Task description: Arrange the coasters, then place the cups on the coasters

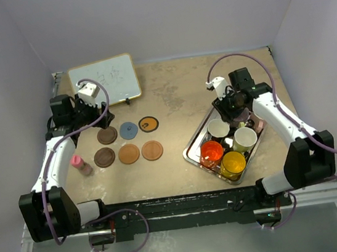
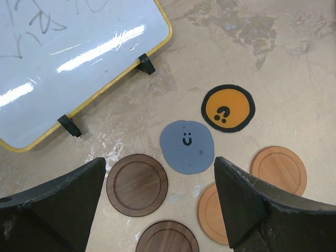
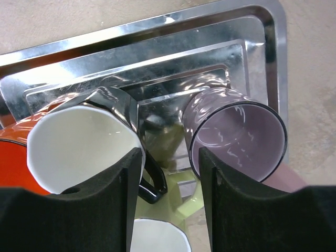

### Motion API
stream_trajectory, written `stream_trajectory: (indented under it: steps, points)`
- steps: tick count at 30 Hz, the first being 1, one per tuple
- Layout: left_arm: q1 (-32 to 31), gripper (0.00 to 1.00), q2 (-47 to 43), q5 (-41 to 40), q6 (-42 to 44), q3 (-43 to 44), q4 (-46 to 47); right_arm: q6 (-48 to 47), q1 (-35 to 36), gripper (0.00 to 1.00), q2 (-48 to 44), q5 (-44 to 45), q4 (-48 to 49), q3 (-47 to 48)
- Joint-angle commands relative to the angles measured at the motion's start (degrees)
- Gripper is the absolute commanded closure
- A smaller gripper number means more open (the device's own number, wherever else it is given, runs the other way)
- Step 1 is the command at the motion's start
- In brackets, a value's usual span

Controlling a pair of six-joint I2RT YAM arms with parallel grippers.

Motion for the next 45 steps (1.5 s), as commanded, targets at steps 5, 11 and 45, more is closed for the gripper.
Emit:
stream_trajectory:
  steps: [5, 11, 45]
  points:
    - [-1.2, 0.20, -1.9, -1.2, 1.2, -0.6, 2.3, 0.9, 0.1, 0.53, 1.4, -3.9, -2.3, 0.7]
    - [-1.7, 0.20, -1.4, -1.3, 1.7, -0.9, 2.4, 0.8, 0.1, 0.55, 0.1, -4.1, -1.9, 0.6]
    - [-5.7, 0.20, -0.4, -6.2, 0.0, 2.8, 3.2, 7.5, 0.8, 1.00, 0.5, -9.7, -4.2, 13.2]
